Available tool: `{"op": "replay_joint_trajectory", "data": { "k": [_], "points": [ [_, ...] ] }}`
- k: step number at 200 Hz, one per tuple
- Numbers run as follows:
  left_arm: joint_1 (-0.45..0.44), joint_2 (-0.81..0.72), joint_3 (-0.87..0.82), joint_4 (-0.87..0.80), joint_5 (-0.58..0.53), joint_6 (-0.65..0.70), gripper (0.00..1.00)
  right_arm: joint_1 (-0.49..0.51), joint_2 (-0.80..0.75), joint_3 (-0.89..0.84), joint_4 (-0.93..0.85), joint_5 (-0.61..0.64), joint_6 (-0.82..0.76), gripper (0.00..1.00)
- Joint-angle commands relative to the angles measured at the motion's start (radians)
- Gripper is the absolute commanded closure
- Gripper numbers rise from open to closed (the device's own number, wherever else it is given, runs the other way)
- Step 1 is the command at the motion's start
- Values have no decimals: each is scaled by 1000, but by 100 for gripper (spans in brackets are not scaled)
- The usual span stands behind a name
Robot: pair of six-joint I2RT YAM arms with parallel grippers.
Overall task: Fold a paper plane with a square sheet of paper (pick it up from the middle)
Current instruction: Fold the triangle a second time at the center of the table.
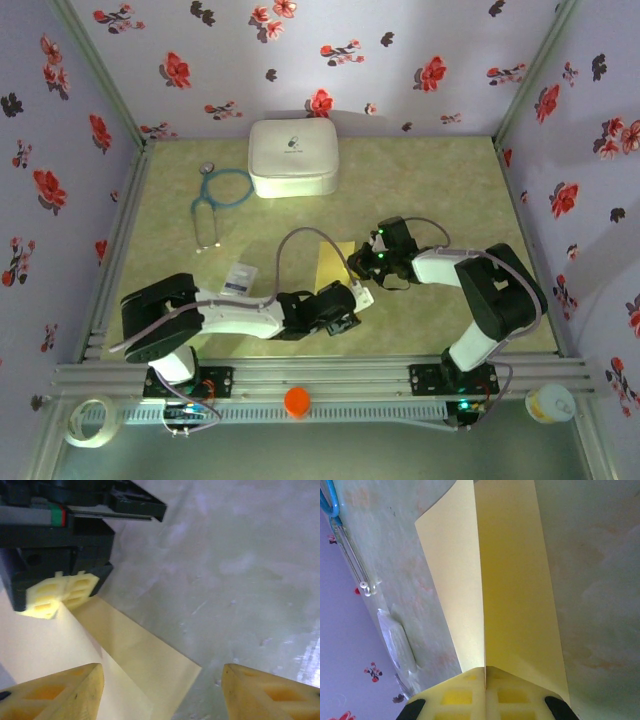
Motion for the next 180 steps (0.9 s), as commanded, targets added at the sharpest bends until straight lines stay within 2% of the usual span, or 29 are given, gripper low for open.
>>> {"op": "replay_joint_trajectory", "data": {
  "k": [1,30,62,108,133,153,171,180],
  "points": [
    [-1,23,34,-45,-121,34,38,-6,15,20,2,-5,9,97],
    [-3,33,38,-51,-128,27,49,-6,16,18,3,-5,11,96],
    [-1,19,34,-58,-108,16,69,-8,19,18,3,-3,10,95],
    [6,2,31,-72,-82,-14,84,-12,13,11,1,2,11,95],
    [20,-5,31,-76,-65,-38,98,-14,9,10,0,2,11,93],
    [46,-15,37,-85,-33,-93,100,-19,0,6,0,2,9,87],
    [91,-32,38,-80,59,-143,100,-36,-26,0,-25,11,-2,74],
    [121,-45,33,-65,137,-176,100,-53,-50,-3,-52,25,-15,70]
  ]
}}
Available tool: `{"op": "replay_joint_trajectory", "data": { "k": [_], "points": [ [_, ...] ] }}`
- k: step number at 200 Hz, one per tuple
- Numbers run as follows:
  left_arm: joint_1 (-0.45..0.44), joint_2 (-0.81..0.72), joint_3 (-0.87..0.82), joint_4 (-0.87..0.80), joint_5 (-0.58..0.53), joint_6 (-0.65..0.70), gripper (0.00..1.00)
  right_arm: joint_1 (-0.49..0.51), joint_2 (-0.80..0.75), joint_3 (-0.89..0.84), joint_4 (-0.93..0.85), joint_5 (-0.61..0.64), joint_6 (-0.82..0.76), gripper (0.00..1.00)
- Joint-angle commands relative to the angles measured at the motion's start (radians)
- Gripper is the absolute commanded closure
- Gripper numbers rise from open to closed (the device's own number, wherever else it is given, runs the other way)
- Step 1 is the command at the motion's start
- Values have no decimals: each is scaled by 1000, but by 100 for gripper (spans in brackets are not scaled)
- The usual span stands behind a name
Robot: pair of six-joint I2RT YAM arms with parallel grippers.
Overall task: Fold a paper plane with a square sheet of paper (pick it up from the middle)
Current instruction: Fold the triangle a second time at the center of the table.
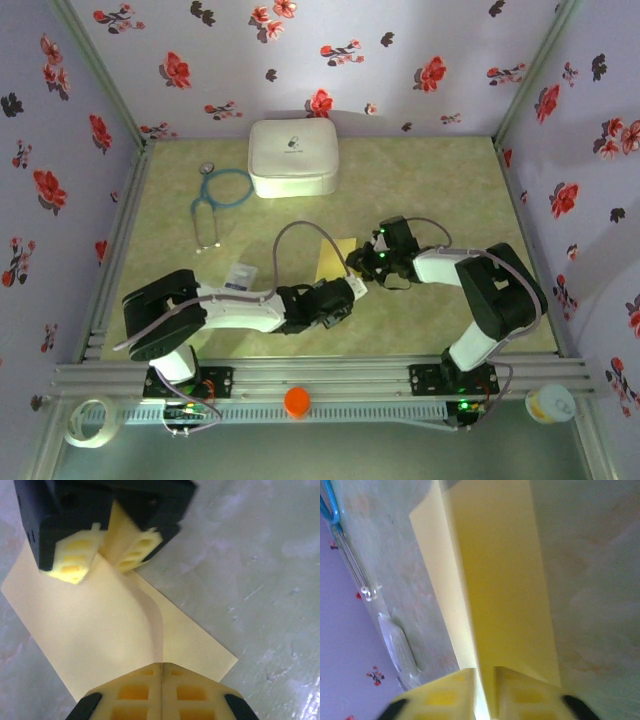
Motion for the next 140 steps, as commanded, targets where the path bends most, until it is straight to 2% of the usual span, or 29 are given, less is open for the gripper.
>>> {"op": "replay_joint_trajectory", "data": {
  "k": [1,23,37,54,74,104,140],
  "points": [
    [65,-53,16,10,155,-106,100,-34,-54,-3,-52,24,-19,70],
    [154,-62,10,56,350,-192,100,-77,-147,-4,-192,96,-80,60],
    [202,-50,13,86,438,-239,100,-104,-229,-8,-290,158,-110,56],
    [251,-28,21,130,529,-298,100,-125,-319,-22,-367,213,-128,55],
    [290,6,39,185,629,-363,100,-134,-394,-46,-384,222,-122,55],
    [312,56,69,219,691,-425,100,-125,-399,-83,-343,143,-97,62],
    [315,90,80,222,689,-465,100,-54,-343,-101,-272,120,-74,87]
  ]
}}
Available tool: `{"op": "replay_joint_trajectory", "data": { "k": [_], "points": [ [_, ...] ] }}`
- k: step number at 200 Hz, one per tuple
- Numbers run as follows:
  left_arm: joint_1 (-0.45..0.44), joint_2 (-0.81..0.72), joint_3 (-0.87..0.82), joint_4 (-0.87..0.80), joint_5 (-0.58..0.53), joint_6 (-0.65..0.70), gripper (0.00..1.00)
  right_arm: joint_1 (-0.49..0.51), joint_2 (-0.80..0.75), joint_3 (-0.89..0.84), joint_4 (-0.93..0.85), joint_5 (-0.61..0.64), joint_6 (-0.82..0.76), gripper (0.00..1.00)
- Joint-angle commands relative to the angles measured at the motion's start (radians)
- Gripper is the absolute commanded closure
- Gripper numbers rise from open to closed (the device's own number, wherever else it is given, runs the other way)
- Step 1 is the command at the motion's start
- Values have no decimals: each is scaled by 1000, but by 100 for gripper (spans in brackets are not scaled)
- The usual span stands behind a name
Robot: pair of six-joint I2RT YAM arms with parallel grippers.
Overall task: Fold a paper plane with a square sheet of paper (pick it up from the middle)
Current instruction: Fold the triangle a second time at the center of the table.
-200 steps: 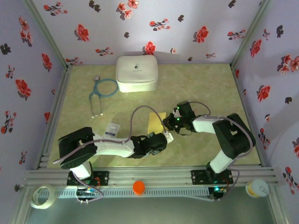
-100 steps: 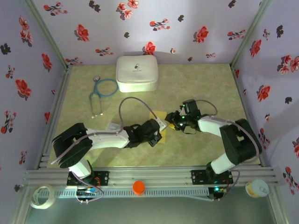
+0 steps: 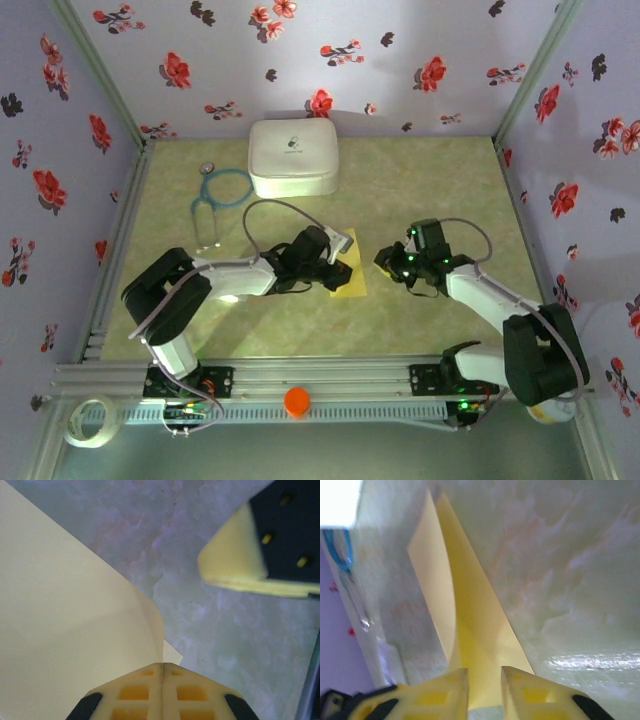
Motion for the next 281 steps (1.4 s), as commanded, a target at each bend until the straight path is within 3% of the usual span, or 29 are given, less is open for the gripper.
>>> {"op": "replay_joint_trajectory", "data": {
  "k": [1,24,96,162,206,281],
  "points": [
    [5,23,25,27,43,-55,100,50,36,-15,38,-24,11,88],
    [8,19,21,26,26,-59,100,96,93,-11,87,-20,33,95],
    [12,12,12,6,10,-32,100,147,199,-9,201,-19,80,99],
    [13,26,17,-9,8,-32,100,149,275,-32,172,18,49,100],
    [40,50,14,-33,7,-44,100,149,282,-11,62,82,-23,100],
    [57,75,2,-21,-41,-23,100,147,288,12,37,77,-52,99]
  ]
}}
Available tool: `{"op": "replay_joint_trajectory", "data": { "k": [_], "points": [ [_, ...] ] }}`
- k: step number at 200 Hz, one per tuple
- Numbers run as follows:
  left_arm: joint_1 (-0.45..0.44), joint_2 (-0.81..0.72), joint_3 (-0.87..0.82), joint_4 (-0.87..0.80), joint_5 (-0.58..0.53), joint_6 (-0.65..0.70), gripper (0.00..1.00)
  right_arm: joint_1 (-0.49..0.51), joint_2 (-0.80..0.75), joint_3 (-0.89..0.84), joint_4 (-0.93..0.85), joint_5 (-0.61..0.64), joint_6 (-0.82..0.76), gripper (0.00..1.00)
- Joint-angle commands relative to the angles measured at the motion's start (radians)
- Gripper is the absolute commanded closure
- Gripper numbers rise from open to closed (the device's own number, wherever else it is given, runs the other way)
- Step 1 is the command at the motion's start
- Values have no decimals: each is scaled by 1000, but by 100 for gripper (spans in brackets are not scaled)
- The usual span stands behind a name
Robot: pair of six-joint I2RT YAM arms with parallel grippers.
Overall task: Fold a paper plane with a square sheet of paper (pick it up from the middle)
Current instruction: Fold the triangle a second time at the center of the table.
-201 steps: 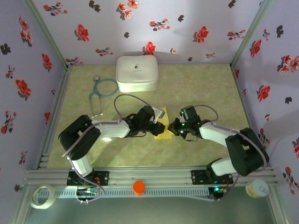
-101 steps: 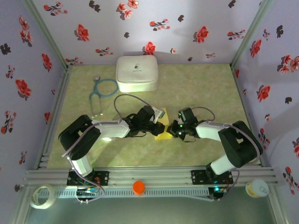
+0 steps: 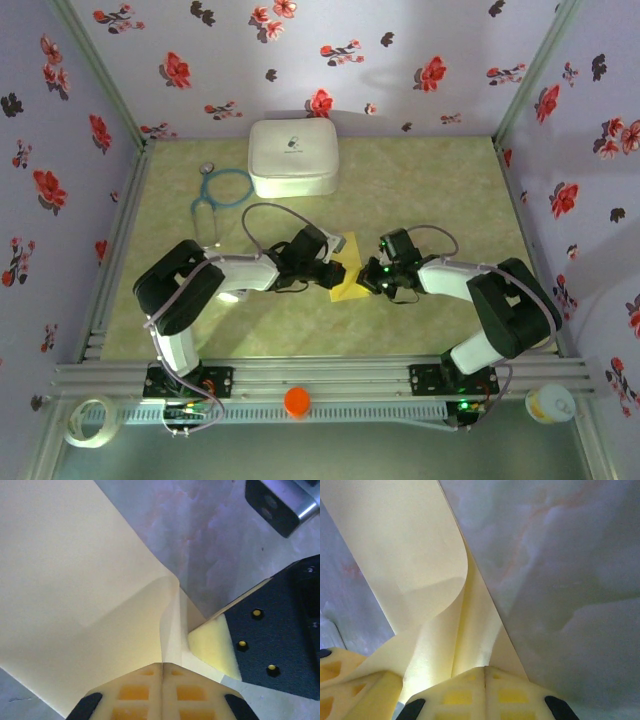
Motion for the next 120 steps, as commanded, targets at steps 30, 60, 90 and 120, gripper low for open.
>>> {"op": "replay_joint_trajectory", "data": {
  "k": [30,60,90,120],
  "points": [
    [6,8,12,-27,-80,43,100,3,28,1,-93,60,-26,99],
    [6,17,18,-57,-118,60,100,3,25,1,-98,64,-27,99],
    [7,25,28,-76,-132,61,100,3,28,1,-98,65,-27,99],
    [7,33,34,-76,-146,62,100,3,29,0,-97,64,-28,99]
  ]
}}
